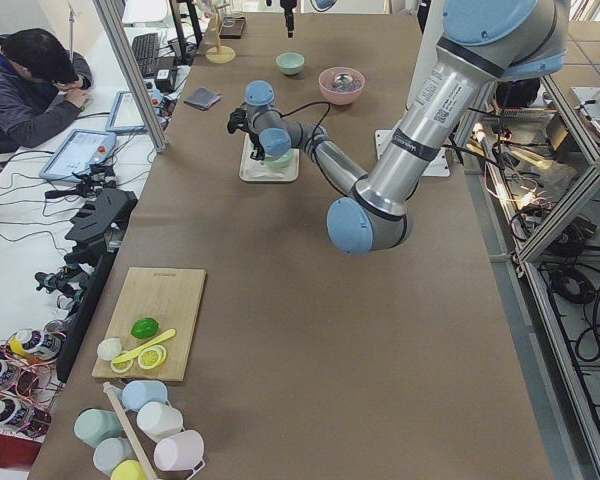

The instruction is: Stack green bowls together

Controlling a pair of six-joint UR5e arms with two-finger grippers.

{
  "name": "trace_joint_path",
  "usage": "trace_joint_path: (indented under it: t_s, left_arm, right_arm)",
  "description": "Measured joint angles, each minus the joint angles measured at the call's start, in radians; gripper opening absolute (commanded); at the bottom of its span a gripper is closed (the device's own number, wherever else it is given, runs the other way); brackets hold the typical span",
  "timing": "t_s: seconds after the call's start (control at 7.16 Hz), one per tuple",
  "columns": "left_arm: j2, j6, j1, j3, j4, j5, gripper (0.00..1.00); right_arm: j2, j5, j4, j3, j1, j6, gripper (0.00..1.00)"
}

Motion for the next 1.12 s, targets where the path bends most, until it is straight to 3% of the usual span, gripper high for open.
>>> trace_joint_path:
  t_s: [0.28, 1.12]
  left_arm:
    - [-0.044, -0.052, 0.049, 0.032, 0.009, 0.055, 0.00]
    - [-0.027, -0.083, 0.089, 0.037, 0.009, 0.133, 0.00]
  right_arm:
    - [0.000, 0.000, 0.000, 0.000, -0.001, 0.000, 1.00]
    - [0.000, 0.000, 0.000, 0.000, -0.003, 0.001, 1.00]
